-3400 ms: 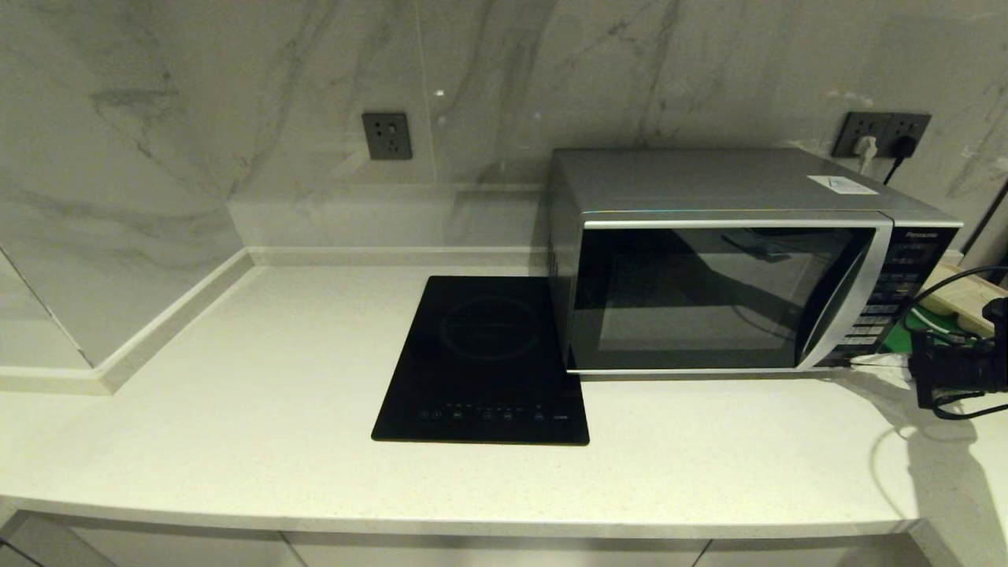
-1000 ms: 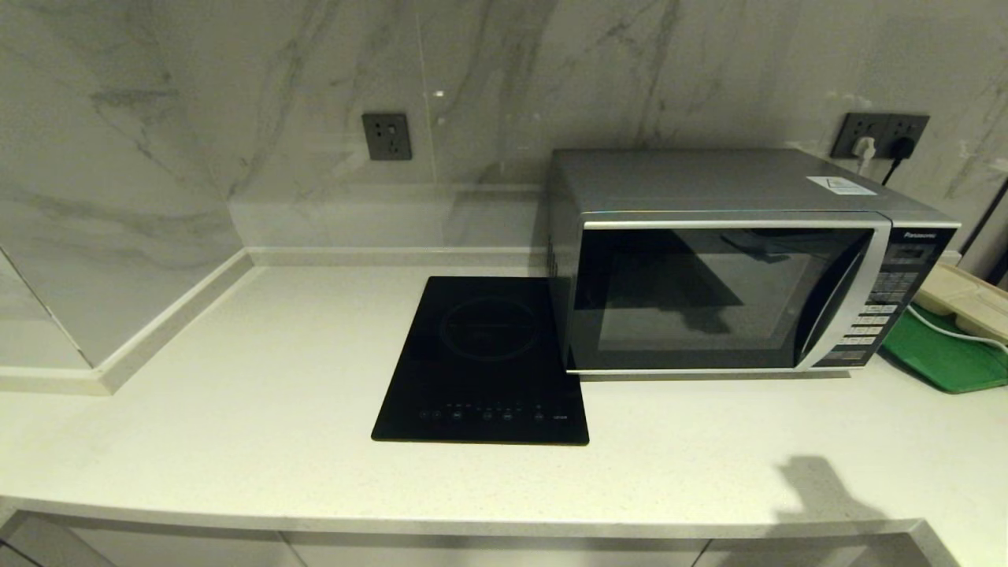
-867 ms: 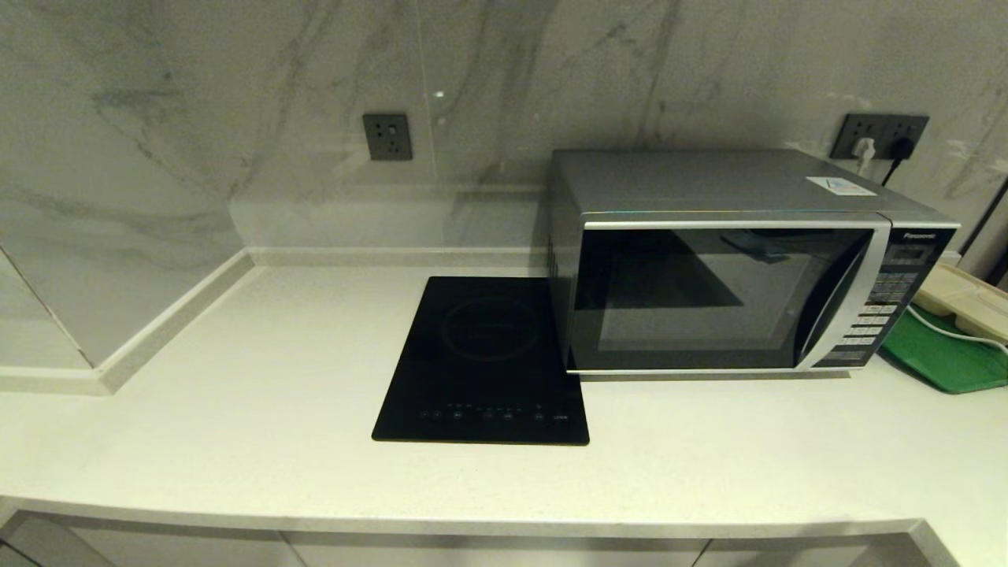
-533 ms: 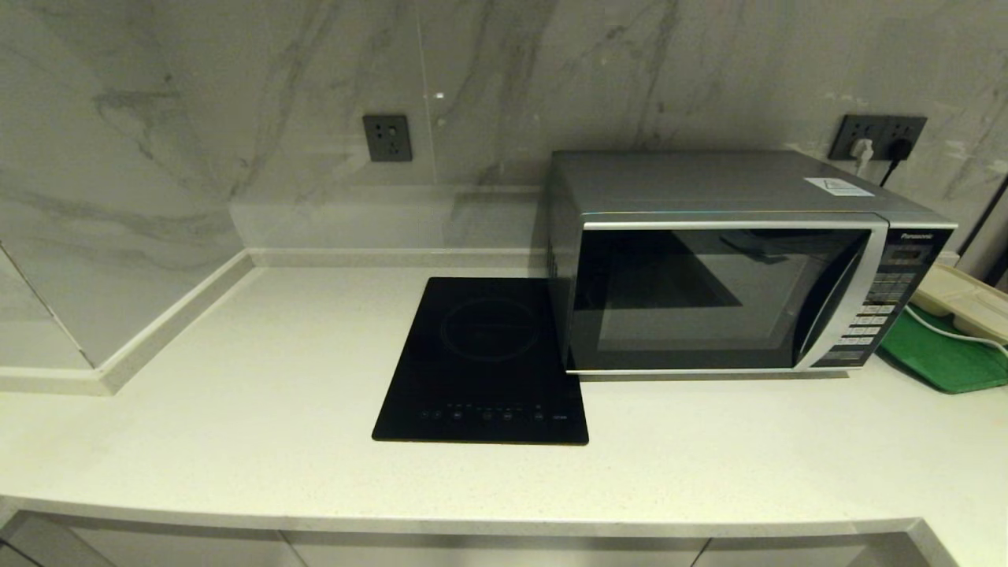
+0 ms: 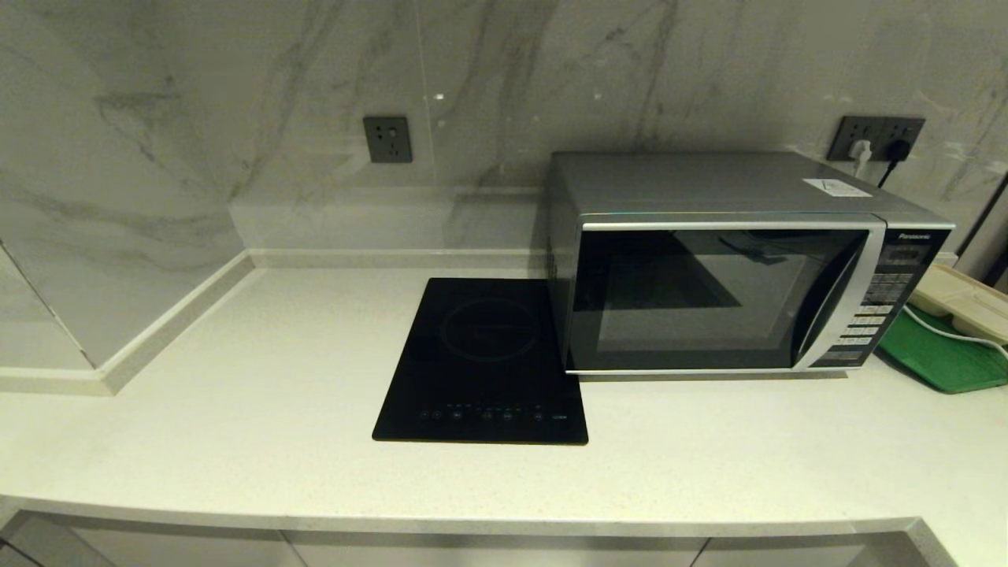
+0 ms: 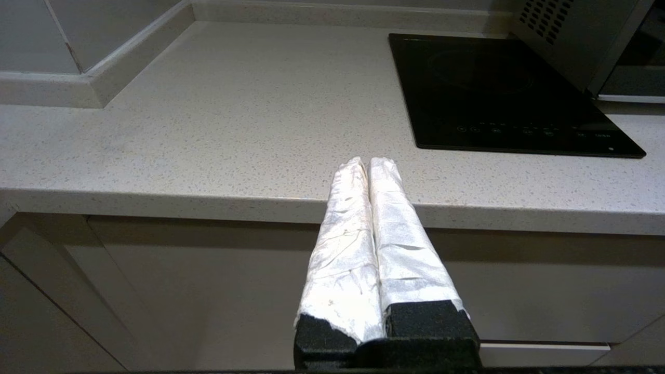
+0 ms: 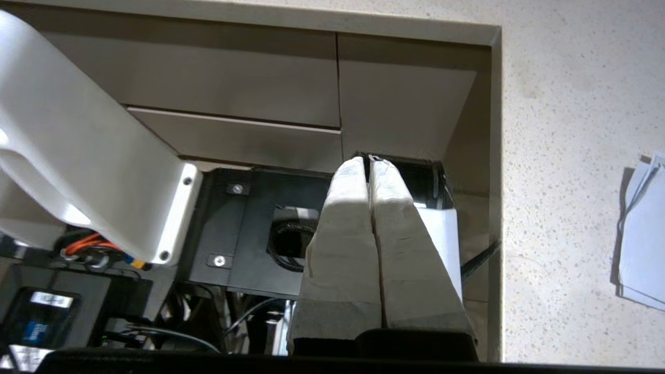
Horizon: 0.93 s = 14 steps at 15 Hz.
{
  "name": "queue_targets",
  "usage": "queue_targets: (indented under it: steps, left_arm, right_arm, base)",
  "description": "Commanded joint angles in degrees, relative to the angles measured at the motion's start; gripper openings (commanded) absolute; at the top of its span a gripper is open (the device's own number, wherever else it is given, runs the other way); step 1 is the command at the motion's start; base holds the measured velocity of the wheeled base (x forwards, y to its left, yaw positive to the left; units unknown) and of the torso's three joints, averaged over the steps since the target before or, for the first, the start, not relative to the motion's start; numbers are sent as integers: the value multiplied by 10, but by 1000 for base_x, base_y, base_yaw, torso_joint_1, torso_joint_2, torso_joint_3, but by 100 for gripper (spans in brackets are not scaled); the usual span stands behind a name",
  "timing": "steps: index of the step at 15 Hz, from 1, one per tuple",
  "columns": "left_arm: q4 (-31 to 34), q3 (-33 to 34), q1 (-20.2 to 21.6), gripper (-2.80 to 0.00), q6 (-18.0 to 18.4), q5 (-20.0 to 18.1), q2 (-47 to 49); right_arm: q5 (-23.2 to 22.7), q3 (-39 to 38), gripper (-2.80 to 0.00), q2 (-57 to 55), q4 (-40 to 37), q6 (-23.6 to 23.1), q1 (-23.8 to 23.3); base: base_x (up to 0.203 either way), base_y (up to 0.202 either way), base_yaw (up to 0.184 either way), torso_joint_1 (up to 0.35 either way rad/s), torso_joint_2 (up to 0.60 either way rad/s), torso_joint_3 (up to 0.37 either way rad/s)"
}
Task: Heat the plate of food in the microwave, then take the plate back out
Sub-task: Open the microwave oven
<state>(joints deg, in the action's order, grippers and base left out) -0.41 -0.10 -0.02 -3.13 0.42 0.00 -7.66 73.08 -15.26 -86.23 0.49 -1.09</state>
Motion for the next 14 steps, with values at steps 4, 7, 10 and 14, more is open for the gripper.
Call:
queue_targets:
  steps: [4,7,10,14]
  left_arm:
    - [0,0,0,-280,0,0,0]
    - [0,0,0,-280,0,0,0]
    - [0,0,0,-280,0,0,0]
    - [0,0,0,-280,0,0,0]
  right_arm:
    - [26,-127,-280,100,57,1,9]
    - [86,-283,-280,141,202,8,10]
    - [86,-365,-280,152,370,34,10]
    - [93,-511,-280,152,586,39,10]
  base:
    - [0,0,0,0,0,0]
    - [0,0,0,0,0,0]
    - [0,0,0,0,0,0]
    - [0,0,0,0,0,0]
